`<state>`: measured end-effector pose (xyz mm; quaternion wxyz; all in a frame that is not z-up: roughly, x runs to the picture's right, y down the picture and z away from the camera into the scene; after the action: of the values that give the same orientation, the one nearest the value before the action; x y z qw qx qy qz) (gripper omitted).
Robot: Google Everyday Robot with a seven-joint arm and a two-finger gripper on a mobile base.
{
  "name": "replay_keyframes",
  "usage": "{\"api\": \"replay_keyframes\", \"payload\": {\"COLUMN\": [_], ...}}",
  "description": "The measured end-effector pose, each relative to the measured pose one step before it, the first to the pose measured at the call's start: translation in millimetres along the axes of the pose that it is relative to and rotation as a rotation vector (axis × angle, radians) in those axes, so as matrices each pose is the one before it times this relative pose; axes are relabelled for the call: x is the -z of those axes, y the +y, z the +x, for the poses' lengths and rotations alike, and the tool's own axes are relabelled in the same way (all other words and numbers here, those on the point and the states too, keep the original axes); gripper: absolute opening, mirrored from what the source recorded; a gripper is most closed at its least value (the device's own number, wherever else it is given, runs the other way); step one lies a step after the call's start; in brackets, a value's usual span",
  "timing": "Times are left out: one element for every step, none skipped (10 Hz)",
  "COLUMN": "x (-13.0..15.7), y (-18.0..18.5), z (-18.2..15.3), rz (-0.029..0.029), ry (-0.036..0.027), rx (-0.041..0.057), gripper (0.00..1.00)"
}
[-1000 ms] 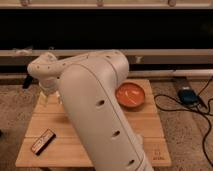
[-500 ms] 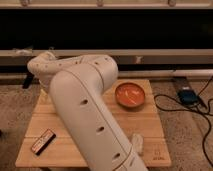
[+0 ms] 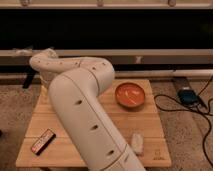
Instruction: Place the bottle in the ceramic bowl
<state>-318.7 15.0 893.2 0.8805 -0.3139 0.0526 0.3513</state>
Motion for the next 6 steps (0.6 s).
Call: {"api": "replay_keyframes", "payload": {"x": [-4.97,-8.29,-4.58,-10.77,-9.67,-5.03], "y": [-4.75,-3.35,-1.02,-6.15,-7.36,-1.44], "z": [-3.05,-3.31,-2.43,-0.61,0.43,-0.28], "rz": [0.0004,0.00358,-0.00031,-0.00433,-0.00745,-0.00401], "ry": [0.00203,0.00793,0.00265,0.01354,0.01389,0.00762], "rx": [-0.00206,-0.00108,-0.00204,-0.01411,-0.01753,-0.0063], "gripper": [0.8,0.8,0.8,0.8,0.8,0.8]}}
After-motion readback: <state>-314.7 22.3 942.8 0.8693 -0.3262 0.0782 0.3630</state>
